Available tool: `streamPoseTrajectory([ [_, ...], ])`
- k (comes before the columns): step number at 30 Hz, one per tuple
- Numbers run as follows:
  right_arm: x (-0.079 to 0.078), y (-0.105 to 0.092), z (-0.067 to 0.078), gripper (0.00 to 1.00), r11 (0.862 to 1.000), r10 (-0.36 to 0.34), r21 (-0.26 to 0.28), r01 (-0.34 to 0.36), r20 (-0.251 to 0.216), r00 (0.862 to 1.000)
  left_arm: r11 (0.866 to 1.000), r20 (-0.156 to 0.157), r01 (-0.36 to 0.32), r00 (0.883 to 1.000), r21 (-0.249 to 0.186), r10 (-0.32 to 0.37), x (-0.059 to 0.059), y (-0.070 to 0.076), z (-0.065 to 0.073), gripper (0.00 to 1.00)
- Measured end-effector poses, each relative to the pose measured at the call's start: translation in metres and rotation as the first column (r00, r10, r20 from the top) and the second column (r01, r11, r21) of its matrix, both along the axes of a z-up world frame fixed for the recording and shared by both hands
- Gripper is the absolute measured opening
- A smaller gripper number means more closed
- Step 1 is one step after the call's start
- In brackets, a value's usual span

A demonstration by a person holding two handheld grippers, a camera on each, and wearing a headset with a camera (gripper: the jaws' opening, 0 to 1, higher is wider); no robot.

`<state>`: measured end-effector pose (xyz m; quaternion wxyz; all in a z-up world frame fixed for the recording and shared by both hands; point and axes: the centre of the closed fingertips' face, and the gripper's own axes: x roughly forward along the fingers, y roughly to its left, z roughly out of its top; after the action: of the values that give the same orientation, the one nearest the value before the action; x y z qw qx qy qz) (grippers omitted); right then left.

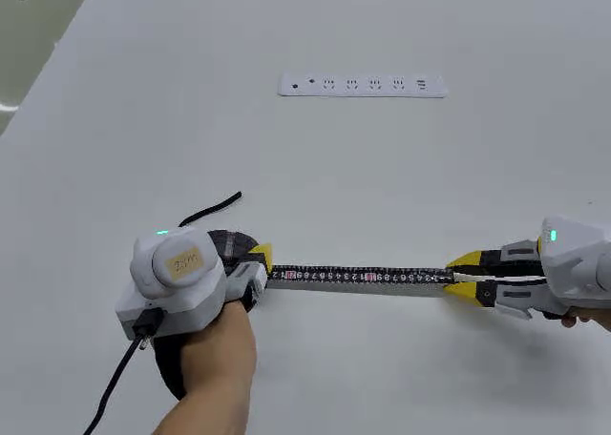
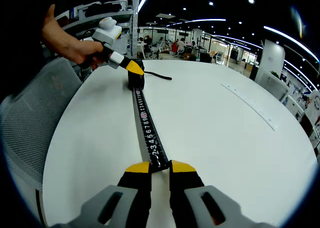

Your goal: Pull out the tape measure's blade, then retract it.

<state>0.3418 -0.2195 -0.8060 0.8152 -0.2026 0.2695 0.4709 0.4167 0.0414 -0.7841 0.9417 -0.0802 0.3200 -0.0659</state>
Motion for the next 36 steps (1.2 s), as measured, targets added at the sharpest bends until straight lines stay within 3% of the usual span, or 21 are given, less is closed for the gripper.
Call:
streamPoseTrajectory([
  [20,0.0018,0.0058,-0.0015,0.11,1.0,0.005,0.002,-0.005,0.001,1.0,1.0,0.005,0.013,1.0,0.022,-0.013,0.0002,-0.0015,0.0002,0.61],
  [24,0.0004,0.0076,-0.003,0.11,1.0,0.008,-0.001,-0.008,-0.002,1.0,0.994,0.008,0.044,0.999,0.104,-0.045,0.001,-0.0035,0.0033,0.61],
  [27,0.0001,0.0081,-0.0032,0.11,1.0,0.007,-0.002,-0.007,-0.002,1.0,0.991,0.009,0.052,0.999,0.12,-0.054,0.001,-0.0029,0.0036,0.62],
  [28,0.0003,0.008,-0.0031,0.11,1.0,0.007,-0.002,-0.007,-0.002,1.0,0.983,0.015,0.082,0.996,0.166,-0.085,0.0017,-0.0034,0.0046,0.62],
  [30,0.0007,0.008,-0.0029,0.11,1.0,0.006,-0.003,-0.006,-0.001,1.0,0.97,0.015,0.113,0.993,0.215,-0.119,0.0016,-0.0051,0.005,0.62],
  [31,0.0007,0.0081,-0.0026,0.11,1.0,0.006,-0.002,-0.006,-0.001,1.0,0.961,-0.01,0.133,0.991,0.242,-0.134,-0.001,-0.0044,0.0013,0.62],
  [32,0.0007,0.0082,-0.0025,0.11,1.0,0.006,-0.003,-0.006,0.0,1.0,0.955,-0.008,0.145,0.989,0.259,-0.149,-0.0005,-0.0057,-0.0001,0.62],
  [36,0.0012,0.0085,-0.0015,0.11,1.0,-0.001,0.001,0.001,0.003,1.0,0.969,0.021,0.111,0.993,0.22,-0.118,-0.0008,-0.0031,0.0016,0.62],
])
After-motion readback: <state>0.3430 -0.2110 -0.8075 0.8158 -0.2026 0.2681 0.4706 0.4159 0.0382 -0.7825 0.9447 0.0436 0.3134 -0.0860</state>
